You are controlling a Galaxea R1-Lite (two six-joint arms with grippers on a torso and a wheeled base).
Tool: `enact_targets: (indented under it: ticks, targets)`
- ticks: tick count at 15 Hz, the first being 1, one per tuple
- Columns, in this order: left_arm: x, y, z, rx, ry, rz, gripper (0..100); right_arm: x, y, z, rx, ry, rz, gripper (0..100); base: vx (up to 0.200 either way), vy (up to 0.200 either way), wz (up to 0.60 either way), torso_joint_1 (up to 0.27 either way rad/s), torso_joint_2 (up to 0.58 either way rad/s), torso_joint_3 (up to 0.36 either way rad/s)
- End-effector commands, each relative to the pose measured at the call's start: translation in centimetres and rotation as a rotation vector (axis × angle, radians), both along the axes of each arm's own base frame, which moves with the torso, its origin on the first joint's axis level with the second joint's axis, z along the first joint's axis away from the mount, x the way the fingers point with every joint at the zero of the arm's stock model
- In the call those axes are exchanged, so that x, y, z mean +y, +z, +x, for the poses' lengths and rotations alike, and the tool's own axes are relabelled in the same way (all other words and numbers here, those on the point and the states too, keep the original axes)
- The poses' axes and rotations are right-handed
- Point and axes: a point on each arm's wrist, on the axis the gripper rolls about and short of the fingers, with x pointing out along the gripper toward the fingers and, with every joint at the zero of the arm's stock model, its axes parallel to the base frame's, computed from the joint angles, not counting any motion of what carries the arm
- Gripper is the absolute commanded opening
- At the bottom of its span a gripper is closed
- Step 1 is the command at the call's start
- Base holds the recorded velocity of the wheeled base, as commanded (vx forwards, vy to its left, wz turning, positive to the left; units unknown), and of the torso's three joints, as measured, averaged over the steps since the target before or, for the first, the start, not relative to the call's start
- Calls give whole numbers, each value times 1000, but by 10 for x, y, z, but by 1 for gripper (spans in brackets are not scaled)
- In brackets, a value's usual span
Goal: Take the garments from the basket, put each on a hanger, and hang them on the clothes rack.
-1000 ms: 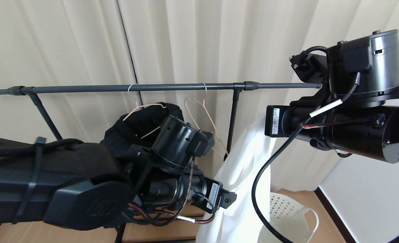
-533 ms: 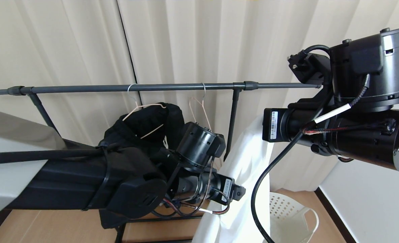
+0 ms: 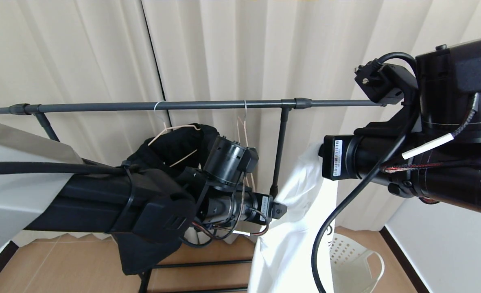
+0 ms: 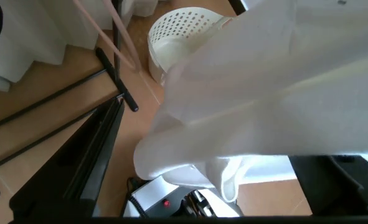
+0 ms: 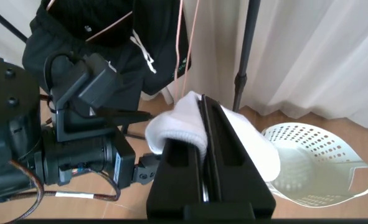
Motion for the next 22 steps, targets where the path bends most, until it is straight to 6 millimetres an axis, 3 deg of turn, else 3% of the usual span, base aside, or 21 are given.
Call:
enact_targets:
  ticks: [1, 9, 12, 13, 18, 22]
  targets:
    - [2, -1, 2, 0, 7, 2, 100, -3, 4, -3, -10, 2, 11, 0, 0, 0, 0, 0, 0, 0]
    - [11, -37, -3, 63, 50, 121, 100, -15, 12, -1, -37, -33, 26, 0, 0, 0, 0, 0, 0, 0]
    - [19, -28, -13, 50, 58, 123, 100, -26, 12, 11, -48, -86, 3, 0, 0, 0, 0, 0, 0, 0]
    - [27, -18, -21, 36, 59, 109, 0, -31, 12, 15, -51, -107, -10, 0, 0, 0, 0, 0, 0, 0]
    - [44, 7, -36, -29, 104, 94, 0, -39, 6, 20, -48, -120, -80, 0, 0, 0, 0, 0, 0, 0]
    - [62, 41, -35, -134, 140, 58, 0, -46, -33, 18, 17, -51, -338, 0, 0, 0, 0, 0, 0, 0]
